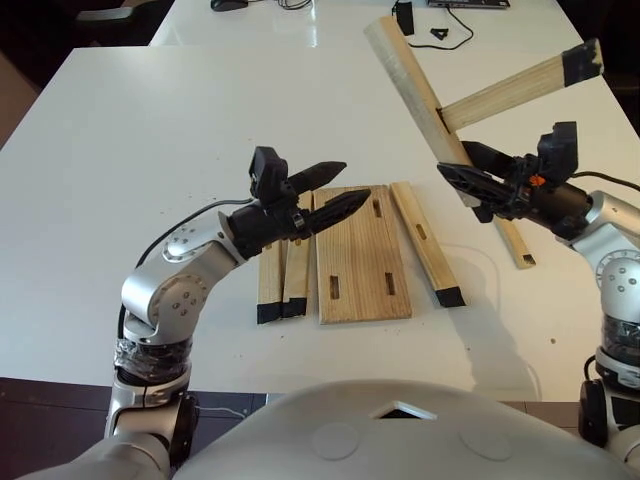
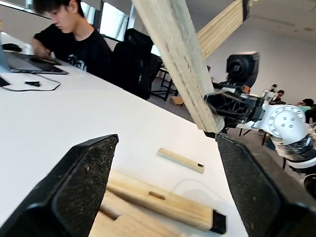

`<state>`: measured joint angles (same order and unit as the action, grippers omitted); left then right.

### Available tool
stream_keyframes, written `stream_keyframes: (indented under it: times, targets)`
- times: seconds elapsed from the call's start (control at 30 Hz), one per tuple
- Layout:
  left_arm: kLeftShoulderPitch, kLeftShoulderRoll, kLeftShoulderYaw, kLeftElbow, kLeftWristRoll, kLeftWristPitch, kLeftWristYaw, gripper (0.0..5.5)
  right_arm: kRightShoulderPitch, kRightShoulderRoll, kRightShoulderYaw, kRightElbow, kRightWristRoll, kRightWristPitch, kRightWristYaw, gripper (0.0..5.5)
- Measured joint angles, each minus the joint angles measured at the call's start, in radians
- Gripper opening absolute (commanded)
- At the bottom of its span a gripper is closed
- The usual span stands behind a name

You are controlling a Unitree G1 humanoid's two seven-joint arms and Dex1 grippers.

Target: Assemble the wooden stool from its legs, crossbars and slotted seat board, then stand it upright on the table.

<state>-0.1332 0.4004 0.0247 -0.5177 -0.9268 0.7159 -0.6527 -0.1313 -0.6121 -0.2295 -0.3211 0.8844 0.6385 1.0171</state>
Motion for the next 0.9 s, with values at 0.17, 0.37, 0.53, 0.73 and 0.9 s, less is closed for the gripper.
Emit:
stream_keyframes:
  times: [0.17,0.37,0.53,0.73,0.9]
  targets:
    - [-0.085,0.019,0.008,0.003,-0.085,0.053,-0.012,3.62,-0.060,-0.039,-0.001,-0.006,0.098,0.053,0.083,2.06]
    - [-0.118,0.006,-0.004,-0.009,-0.191,0.085,-0.016,3.62,-0.080,-0.047,0.066,-0.009,0.097,0.072,0.138,2.06]
    - [-0.157,-0.002,-0.008,-0.013,-0.230,0.092,-0.010,3.62,-0.080,-0.038,0.118,0.014,0.062,0.049,0.180,2.06]
    - [-0.170,0.009,-0.006,-0.011,-0.238,0.099,-0.008,3.62,-0.075,-0.033,0.169,0.036,-0.009,-0.019,0.228,2.06]
    - [-0.166,0.033,-0.007,-0.012,-0.237,0.101,-0.026,2.96,-0.074,-0.025,0.202,0.048,-0.060,-0.066,0.254,2.05]
